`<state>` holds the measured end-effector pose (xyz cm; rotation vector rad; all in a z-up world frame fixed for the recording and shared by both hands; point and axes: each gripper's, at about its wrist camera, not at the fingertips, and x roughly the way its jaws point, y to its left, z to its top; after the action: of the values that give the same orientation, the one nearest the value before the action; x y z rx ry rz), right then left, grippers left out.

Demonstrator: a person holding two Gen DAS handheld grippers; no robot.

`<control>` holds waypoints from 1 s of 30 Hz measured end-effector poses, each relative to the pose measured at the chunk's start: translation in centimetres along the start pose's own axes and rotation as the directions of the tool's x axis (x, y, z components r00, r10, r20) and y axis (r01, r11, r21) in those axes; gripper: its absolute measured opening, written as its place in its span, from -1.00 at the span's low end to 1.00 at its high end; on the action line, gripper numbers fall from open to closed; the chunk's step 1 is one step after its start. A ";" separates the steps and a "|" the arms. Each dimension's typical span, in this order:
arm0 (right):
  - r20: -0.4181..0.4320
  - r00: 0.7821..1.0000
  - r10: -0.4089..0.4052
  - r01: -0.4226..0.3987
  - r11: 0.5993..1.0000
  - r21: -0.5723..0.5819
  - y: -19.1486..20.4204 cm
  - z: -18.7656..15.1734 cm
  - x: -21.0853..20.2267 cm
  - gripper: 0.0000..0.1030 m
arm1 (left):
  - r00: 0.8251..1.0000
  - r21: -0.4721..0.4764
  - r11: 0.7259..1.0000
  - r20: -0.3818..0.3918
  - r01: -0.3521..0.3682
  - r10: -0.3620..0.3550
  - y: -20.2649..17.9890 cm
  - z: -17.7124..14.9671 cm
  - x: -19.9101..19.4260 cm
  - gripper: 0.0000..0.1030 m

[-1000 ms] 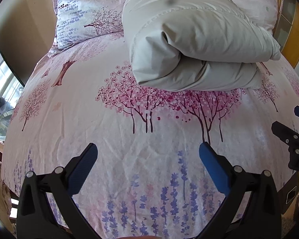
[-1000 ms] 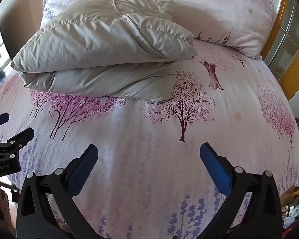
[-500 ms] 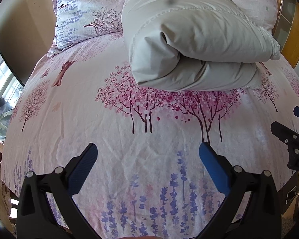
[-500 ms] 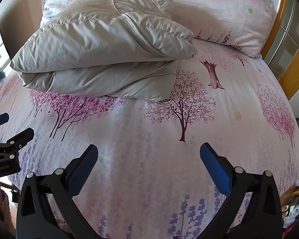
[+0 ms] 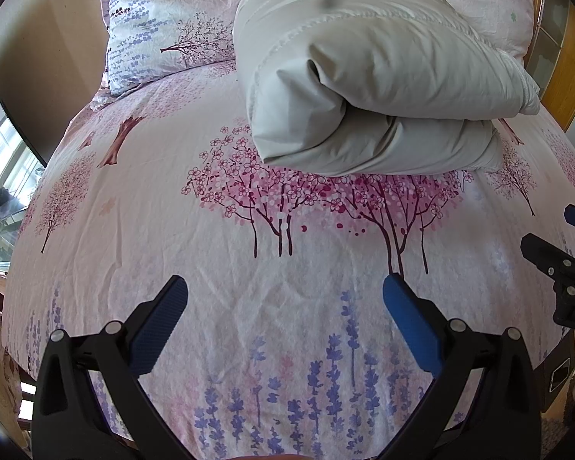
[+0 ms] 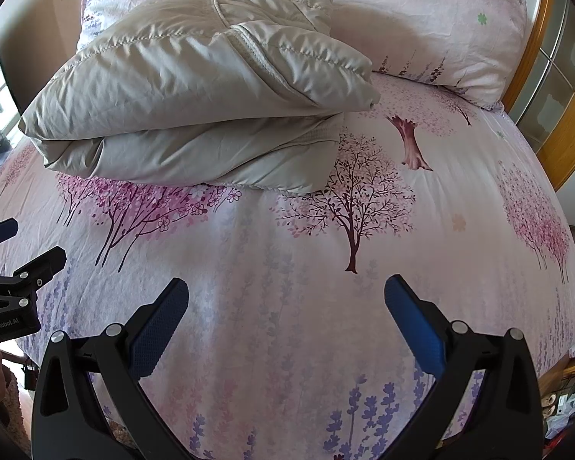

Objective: Fold large clothes

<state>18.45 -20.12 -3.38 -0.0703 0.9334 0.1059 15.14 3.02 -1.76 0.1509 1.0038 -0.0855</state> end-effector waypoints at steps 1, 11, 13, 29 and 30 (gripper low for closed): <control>0.000 1.000 0.001 -0.001 1.000 0.000 0.0 0.0 0.0 0.97 | 1.000 0.000 1.000 0.000 0.000 0.000 0.0 0.0 0.0 0.97; -0.003 1.000 0.004 -0.004 1.000 0.004 -0.1 0.0 0.1 0.97 | 1.000 -0.002 1.000 -0.004 -0.001 0.001 0.0 0.1 0.2 0.97; -0.003 1.000 0.004 -0.004 1.000 0.005 -0.1 0.0 0.1 0.97 | 1.000 -0.002 1.000 -0.004 0.000 0.000 0.1 0.1 0.2 0.97; -0.003 1.000 0.006 -0.006 1.000 0.005 0.0 0.0 0.2 0.97 | 1.000 -0.002 1.000 -0.003 0.000 0.000 0.1 0.0 0.2 0.97; -0.004 1.000 0.007 -0.007 1.000 0.006 0.0 0.0 0.2 0.97 | 1.000 -0.003 1.000 -0.003 0.001 -0.001 0.0 0.0 0.2 0.97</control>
<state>18.59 -20.12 -3.49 -0.0622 0.9376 0.1094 15.26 3.06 -1.92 0.1482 1.0069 -0.0843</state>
